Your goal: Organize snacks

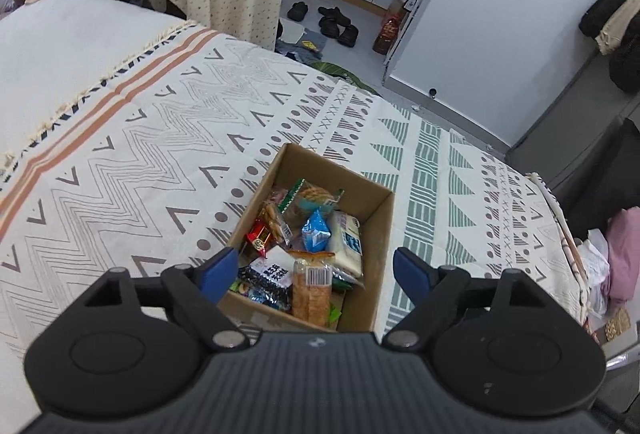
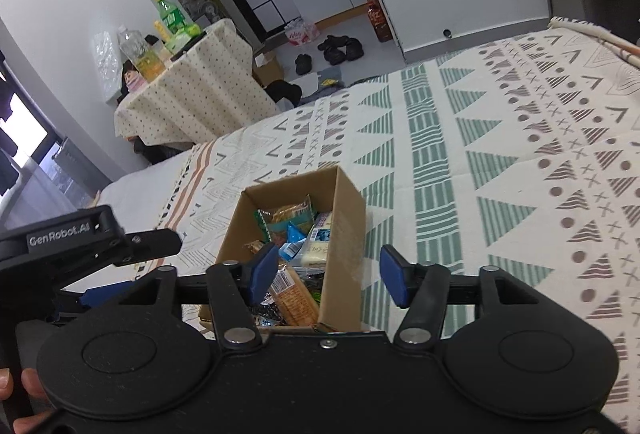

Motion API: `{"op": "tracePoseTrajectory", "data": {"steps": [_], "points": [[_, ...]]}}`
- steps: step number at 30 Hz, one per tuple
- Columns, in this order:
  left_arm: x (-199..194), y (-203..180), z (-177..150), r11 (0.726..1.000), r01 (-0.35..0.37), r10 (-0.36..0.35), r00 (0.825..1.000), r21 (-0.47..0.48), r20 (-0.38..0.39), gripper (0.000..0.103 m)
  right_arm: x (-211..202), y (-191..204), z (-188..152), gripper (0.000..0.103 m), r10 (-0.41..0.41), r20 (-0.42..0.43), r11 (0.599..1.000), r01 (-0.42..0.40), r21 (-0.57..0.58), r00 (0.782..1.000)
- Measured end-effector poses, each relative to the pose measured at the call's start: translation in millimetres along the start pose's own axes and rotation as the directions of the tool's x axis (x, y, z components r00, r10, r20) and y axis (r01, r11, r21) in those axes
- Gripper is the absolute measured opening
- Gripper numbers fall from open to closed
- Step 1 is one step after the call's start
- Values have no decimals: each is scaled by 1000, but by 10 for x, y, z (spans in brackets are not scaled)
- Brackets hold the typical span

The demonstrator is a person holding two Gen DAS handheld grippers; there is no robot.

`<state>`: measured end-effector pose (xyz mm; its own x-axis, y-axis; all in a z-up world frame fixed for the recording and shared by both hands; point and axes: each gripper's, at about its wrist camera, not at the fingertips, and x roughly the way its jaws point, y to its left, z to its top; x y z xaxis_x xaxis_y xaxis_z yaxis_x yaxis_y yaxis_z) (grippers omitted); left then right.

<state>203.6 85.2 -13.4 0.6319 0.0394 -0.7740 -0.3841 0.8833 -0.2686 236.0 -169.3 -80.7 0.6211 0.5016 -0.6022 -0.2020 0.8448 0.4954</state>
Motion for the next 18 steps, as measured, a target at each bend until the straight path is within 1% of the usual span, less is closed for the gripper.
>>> {"op": "tracePoseTrajectory", "data": {"steps": [5,10,13,18], "points": [[-292,2,-4,1000,4,-4,1000,20,26,85,-285,-49,-3,66,14,41,1000,-14,5,999],[-588,37,19,999,5,-8,999,44,54,87,-537,-72,-27,67,25,68,1000,-26,2,997],[-771,56,33,997,-7,1,997,74,80,90,-670,-89,-39,69,26,79,1000,-26,-5,997],[-1040,93,23,993,4,-15,995,119,97,91,-913,-106,-73,78,23,112,1000,-22,-16,993]]}}
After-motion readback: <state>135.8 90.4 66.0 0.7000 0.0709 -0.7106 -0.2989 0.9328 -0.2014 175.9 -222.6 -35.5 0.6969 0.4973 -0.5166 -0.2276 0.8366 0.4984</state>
